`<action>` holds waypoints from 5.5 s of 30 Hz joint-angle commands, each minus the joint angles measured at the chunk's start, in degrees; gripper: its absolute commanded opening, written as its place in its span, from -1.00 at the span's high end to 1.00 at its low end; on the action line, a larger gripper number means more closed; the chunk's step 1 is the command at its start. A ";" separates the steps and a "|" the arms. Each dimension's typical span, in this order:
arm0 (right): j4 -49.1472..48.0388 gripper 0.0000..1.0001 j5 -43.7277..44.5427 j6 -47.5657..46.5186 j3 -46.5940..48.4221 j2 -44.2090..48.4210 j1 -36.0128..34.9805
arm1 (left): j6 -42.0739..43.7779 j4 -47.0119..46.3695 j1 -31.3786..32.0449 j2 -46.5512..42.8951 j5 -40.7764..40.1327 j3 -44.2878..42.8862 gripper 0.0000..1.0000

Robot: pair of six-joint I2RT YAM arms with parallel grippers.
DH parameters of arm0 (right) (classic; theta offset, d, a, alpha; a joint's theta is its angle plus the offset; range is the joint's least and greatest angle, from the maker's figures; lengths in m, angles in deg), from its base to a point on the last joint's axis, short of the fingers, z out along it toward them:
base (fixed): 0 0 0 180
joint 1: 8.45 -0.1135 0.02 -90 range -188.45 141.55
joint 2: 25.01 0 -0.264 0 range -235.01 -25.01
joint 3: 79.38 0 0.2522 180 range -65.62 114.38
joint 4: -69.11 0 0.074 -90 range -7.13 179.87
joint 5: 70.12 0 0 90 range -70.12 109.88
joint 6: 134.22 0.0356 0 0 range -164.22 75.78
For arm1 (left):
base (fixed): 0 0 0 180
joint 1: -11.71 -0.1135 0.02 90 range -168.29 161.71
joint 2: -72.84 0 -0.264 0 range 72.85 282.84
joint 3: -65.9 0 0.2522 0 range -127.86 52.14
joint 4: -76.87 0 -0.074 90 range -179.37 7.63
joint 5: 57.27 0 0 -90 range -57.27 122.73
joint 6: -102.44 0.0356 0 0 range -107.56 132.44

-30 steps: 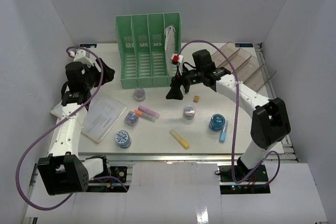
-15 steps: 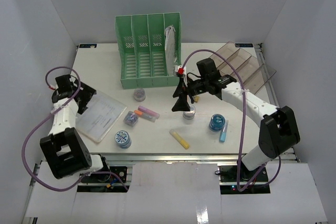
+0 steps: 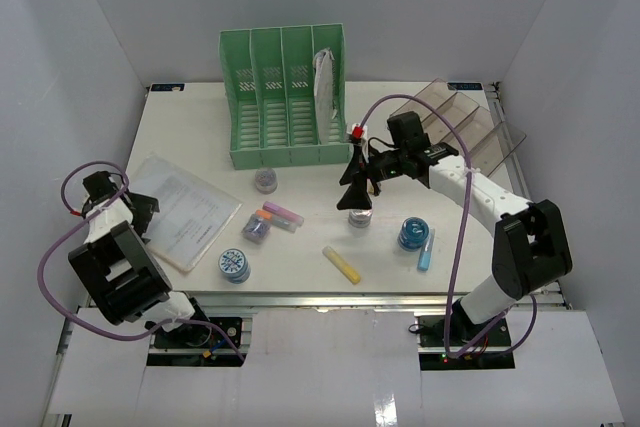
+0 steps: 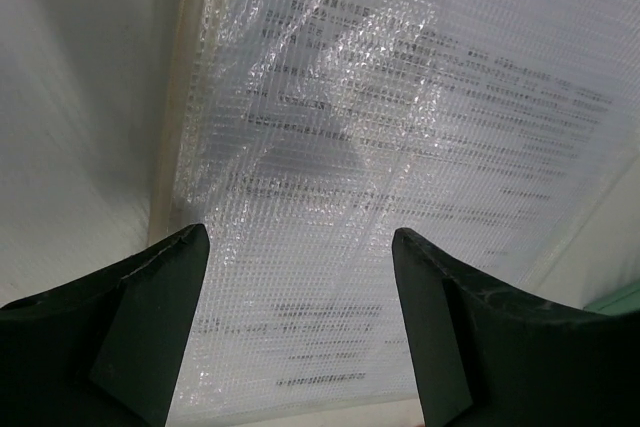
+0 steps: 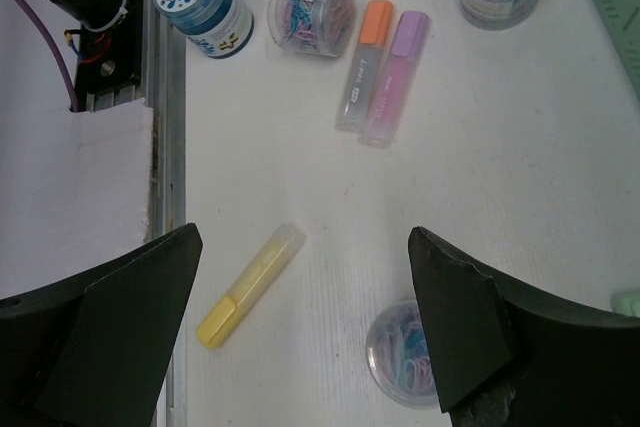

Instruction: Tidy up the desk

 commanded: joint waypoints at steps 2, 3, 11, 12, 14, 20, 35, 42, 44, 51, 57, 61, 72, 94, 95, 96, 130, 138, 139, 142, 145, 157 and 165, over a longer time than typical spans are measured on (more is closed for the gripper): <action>-0.64 -0.81 -3.88 0.37 -1.62 -0.68 4.65 | 0.24 -2.97 -0.33 0.27 -5.36 0.47 -0.68; -0.64 -0.81 -4.00 0.41 -1.64 -0.86 5.12 | 0.31 -2.95 -0.33 0.17 -5.74 0.72 -0.68; -0.68 -0.82 -4.30 0.50 -1.91 -2.09 6.18 | 1.81 -1.14 -0.20 -4.00 -8.27 0.05 -0.72; -0.64 -0.82 -4.42 0.49 -1.92 -2.01 6.20 | 1.84 -0.56 -0.23 -4.47 -9.50 -0.15 -0.73; -0.64 -0.82 -4.67 0.37 -2.04 -1.77 6.27 | 1.65 1.09 -0.21 -4.67 -11.64 -0.92 -0.76; -0.52 -0.82 -5.59 0.12 -2.42 -0.60 6.31 | 1.83 -0.09 -0.24 -2.64 -10.61 0.99 -0.75; -0.46 -0.82 -7.79 0.29 -2.70 -0.20 7.46 | 5.00 -4.45 -1.08 5.36 -2.53 3.23 -0.06; -0.47 -0.82 -8.61 0.24 -2.79 0.51 7.94 | 6.14 -5.81 -1.91 5.52 -0.65 4.32 0.47; -0.52 -0.82 -8.93 0.24 -2.87 0.62 8.03 | 6.94 -6.76 -1.94 2.97 0.33 4.87 0.65; -0.14 -0.83 -8.35 -0.14 -2.88 1.55 7.64 | 6.94 -8.42 -2.20 -1.27 10.34 3.24 1.00; 0.82 -0.84 6.01 -1.29 1.77 0.01 -1.59 | 4.67 -7.54 -2.35 -5.09 18.10 0.72 1.00; 3.80 -0.84 18.72 -4.03 12.50 -7.52 -10.48 | 1.77 -7.20 -2.26 -6.02 22.08 0.80 1.00; -3.54 -0.80 39.47 -13.31 36.14 -26.12 -33.91 | -1.02 -6.58 -2.26 -4.34 28.10 -0.34 1.00; -19.36 -0.98 49.01 -9.88 49.22 -46.58 -42.75 | -2.10 -6.30 -2.28 -4.64 33.78 0.03 1.00; -21.14 -1.00 50.21 -10.18 49.40 -47.30 -42.69 | -2.21 -6.24 -2.34 -4.70 34.02 0.09 1.00; -21.97 -0.94 51.29 -10.71 49.69 -48.10 -42.69 | -2.45 -6.23 -2.35 -4.93 34.15 0.15 1.00; -28.59 0.85 49.98 -2.49 46.92 -42.22 -40.44 | -3.10 -3.28 -3.32 4.11 25.22 -6.18 -0.69; -25.69 0.85 42.52 0.99 46.41 -39.72 -39.96 | -3.55 -4.11 -3.49 9.38 26.39 -10.83 0.20; -25.41 0.85 41.77 1.30 46.29 -39.60 -39.96 | -3.55 -4.19 -3.49 9.78 26.82 -11.23 0.43; -25.34 0.80 41.23 1.13 45.34 -39.00 -40.10 | -3.29 -4.67 -3.49 9.64 28.81 -11.62 0.89; -25.05 0.51 41.46 0.72 44.45 -37.86 -40.14 | -2.68 -4.85 -3.61 7.42 29.10 -11.94 1.00; -9.99 -0.80 19.78 -4.69 38.29 -20.98 -31.55 | -4.80 -8.49 -3.57 -10.07 24.19 -17.83 1.00; -8.64 -0.81 8.44 -4.06 16.77 0.92 -15.14 | -3.15 -21.83 -0.04 -15.02 32.01 -21.60 1.00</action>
